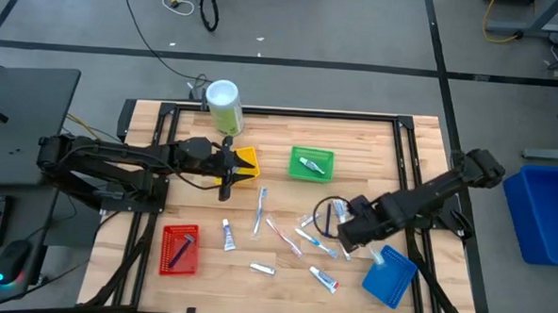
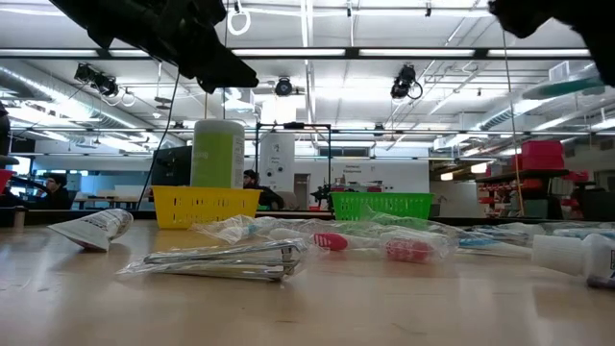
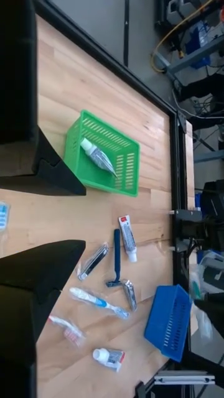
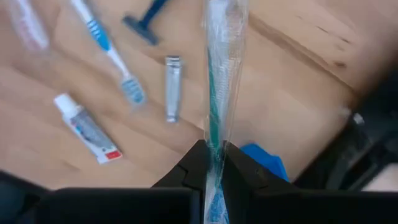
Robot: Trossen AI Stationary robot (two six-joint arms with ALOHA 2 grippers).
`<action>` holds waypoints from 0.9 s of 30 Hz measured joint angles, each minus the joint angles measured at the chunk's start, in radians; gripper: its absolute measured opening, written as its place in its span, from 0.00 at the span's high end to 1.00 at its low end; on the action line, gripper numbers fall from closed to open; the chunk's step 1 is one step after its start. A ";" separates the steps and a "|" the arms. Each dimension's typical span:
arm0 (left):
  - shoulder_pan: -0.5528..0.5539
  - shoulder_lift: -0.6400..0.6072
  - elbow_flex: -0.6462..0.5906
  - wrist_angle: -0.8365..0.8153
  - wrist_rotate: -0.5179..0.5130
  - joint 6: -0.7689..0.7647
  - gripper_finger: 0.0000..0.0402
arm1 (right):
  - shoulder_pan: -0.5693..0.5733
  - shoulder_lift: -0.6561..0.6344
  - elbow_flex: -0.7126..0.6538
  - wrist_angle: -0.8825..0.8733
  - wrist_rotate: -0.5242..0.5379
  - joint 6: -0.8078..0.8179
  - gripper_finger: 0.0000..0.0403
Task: Pick & Place Travel size toiletries
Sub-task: Put the green toothbrush into the blue bin
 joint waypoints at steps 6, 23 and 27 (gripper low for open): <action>0.000 0.000 0.000 0.001 -0.002 -0.004 0.67 | 0.127 -0.041 0.000 -0.054 0.191 0.222 0.91; 0.000 0.000 0.000 0.045 -0.208 0.088 0.67 | 0.384 0.089 -0.068 -0.027 0.154 0.642 0.91; 0.000 0.000 0.001 0.061 -0.211 0.116 0.67 | 0.433 0.151 -0.068 -0.003 0.141 0.727 0.91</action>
